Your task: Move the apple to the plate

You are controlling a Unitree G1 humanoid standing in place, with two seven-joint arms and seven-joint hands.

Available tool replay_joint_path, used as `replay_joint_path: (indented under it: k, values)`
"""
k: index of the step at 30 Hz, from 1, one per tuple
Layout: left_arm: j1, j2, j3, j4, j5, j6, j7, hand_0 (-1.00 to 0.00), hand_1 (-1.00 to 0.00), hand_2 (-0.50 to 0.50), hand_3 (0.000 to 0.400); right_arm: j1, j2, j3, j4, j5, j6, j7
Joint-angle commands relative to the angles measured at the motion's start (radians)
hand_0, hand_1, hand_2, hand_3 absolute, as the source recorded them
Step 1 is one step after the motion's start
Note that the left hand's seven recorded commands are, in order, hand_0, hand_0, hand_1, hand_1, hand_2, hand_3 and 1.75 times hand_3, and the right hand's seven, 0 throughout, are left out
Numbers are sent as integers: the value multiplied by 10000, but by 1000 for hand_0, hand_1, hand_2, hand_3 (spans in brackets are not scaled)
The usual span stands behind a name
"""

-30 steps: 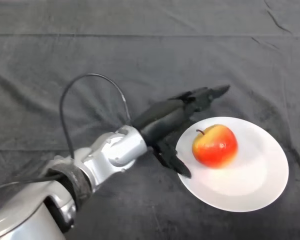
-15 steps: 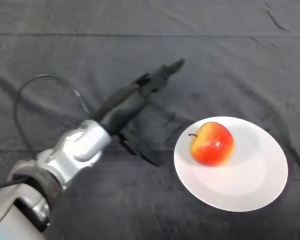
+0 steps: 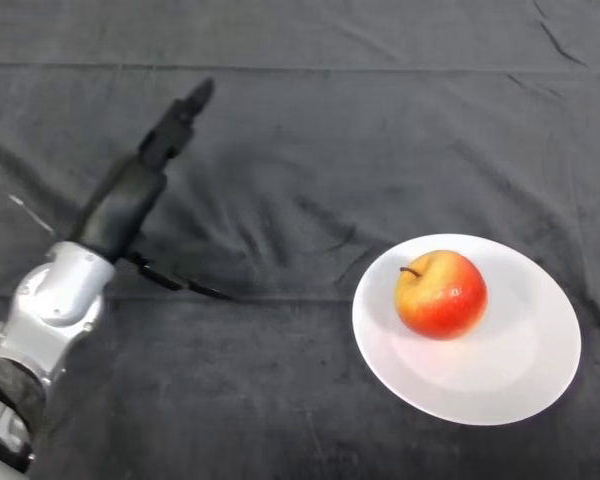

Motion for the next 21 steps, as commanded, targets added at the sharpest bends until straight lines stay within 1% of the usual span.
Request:
replay_joint_path:
  k: [1,7,12,21]
  values:
    - [415,603,373,413,-314,114,-106,0,0,0,0,-143,-195,-38,11,179,-84,23]
    - [618,834,1152,552,-760,422,-316,0,0,0,0,-142,-193,-37,5,178,-83,21]
    - [880,1162,1850,671,-1155,661,-519,0,0,0,0,-140,-191,-36,1,177,-83,19]
    - [1233,1635,3103,887,-1887,1239,-692,0,0,0,0,-138,-188,-35,-7,176,-82,16]
